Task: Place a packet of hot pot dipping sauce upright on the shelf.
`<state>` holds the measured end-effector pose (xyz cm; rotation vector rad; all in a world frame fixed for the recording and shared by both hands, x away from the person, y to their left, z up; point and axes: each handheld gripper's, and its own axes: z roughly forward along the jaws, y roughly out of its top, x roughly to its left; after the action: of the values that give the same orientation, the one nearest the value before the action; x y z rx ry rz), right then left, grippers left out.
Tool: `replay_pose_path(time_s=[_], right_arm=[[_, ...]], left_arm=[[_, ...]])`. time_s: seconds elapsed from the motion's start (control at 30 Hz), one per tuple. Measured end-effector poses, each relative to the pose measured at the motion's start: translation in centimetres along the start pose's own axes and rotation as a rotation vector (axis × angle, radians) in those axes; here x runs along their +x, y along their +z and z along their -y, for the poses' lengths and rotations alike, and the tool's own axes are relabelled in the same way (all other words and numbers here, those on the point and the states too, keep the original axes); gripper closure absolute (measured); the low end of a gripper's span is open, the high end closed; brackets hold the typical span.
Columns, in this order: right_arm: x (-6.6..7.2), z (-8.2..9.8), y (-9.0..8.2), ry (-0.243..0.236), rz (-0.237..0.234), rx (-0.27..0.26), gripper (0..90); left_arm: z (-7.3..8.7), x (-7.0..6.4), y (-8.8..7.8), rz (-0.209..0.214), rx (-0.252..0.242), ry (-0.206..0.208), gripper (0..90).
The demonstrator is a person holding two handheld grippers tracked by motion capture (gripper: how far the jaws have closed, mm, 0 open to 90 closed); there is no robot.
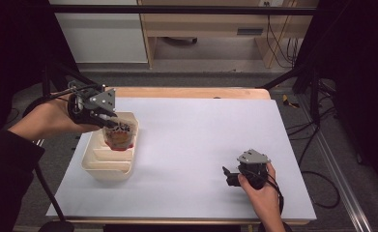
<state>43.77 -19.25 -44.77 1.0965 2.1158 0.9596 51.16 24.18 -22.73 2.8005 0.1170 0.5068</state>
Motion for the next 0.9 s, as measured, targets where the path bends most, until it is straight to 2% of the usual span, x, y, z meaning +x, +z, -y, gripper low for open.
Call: replay_pose_path(time_s=[0.3, 0.57, 0.9], right_arm=[[0.0, 0.0, 0.1, 0.0, 0.002, 0.009, 8.4], [0.0, 0.1, 0.1, 0.005, 0.0, 0.01, 8.4], [0.0, 0.1, 0.1, 0.004, 0.003, 0.014, 8.4]], left_arm=[[1.5, -0.2, -0.2, -0.001, 0.01, -0.012, 73.5], [2.7, -1.0, 0.0, 0.012, 0.014, -0.021, 73.4], [2.9, -1.9, -0.2, 0.012, 0.012, -0.008, 73.4]])
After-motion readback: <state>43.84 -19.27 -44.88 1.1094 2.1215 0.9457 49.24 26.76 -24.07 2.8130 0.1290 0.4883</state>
